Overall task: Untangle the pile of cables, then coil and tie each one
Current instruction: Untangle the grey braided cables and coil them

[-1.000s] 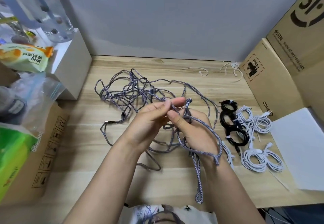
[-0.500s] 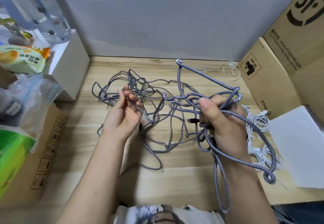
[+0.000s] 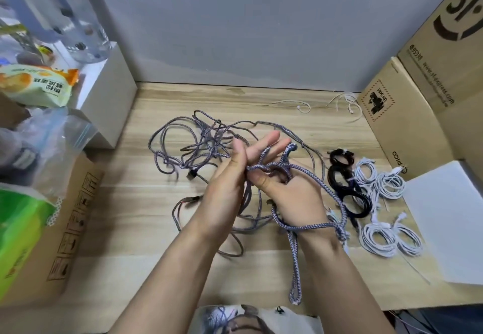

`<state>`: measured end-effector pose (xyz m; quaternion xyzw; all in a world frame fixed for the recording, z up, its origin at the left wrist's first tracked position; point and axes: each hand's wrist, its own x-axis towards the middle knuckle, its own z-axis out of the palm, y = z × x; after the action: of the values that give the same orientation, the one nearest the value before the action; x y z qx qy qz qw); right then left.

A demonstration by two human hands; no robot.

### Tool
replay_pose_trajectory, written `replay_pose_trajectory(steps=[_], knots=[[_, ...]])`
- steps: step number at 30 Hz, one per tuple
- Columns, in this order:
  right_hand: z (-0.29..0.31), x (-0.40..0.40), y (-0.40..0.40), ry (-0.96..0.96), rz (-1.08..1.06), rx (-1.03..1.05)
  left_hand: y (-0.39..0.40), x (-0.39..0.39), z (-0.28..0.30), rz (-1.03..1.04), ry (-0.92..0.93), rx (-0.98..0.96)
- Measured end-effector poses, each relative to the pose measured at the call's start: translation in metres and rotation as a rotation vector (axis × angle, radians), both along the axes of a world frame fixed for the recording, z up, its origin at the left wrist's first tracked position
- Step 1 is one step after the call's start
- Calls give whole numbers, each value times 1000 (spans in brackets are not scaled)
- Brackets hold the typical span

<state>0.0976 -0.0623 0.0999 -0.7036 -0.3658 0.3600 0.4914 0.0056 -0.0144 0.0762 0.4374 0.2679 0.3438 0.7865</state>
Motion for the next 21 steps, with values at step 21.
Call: replay_pose_trajectory(steps=[21], knots=[[14,9,-11,120,-14,-4,53,-11,-59,281,-43,-651]])
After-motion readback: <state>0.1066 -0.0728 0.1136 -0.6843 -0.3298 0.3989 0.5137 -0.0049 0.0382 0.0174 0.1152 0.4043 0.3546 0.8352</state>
